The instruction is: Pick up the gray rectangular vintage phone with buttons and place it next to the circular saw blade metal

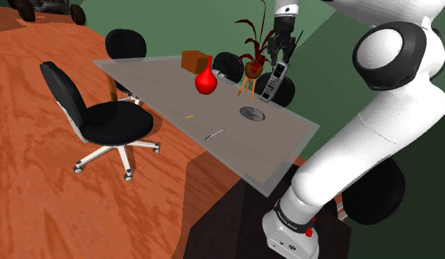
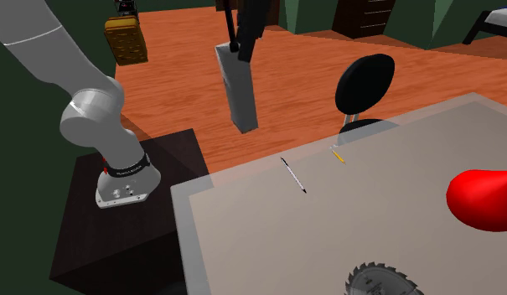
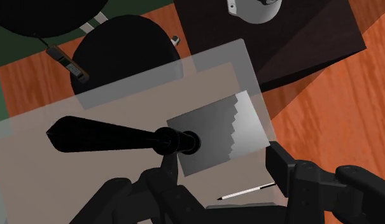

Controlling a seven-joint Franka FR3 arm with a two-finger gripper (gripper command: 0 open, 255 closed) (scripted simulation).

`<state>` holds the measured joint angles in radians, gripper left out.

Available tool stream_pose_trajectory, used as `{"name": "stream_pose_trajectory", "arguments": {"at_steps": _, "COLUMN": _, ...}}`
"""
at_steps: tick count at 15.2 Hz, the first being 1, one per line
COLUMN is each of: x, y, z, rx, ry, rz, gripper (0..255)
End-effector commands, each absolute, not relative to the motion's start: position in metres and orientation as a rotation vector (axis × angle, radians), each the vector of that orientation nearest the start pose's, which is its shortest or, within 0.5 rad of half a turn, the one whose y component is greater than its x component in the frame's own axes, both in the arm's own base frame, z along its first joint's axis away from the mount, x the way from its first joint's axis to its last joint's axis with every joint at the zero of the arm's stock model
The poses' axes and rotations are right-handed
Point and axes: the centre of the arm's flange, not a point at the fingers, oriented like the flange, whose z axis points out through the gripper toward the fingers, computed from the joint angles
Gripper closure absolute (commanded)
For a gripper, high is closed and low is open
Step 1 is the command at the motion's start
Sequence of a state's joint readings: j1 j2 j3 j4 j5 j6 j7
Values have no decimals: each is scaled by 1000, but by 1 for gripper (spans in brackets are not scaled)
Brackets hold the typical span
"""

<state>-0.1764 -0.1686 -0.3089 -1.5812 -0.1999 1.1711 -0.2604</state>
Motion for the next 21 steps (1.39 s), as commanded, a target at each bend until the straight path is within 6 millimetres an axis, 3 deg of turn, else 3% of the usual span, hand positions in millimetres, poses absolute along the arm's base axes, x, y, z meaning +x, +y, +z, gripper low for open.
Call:
{"name": "stream_pose_trajectory", "arguments": {"at_steps": 1, "x": 387, "y": -271, "z": 654, "rx": -3124, "ry": 422, "rz": 449, "gripper": 255}}
{"name": "stream_pose_trajectory", "arguments": {"at_steps": 21, "x": 415, "y": -465, "z": 478, "rx": -3124, "ry": 422, "rz": 449, "gripper": 255}}
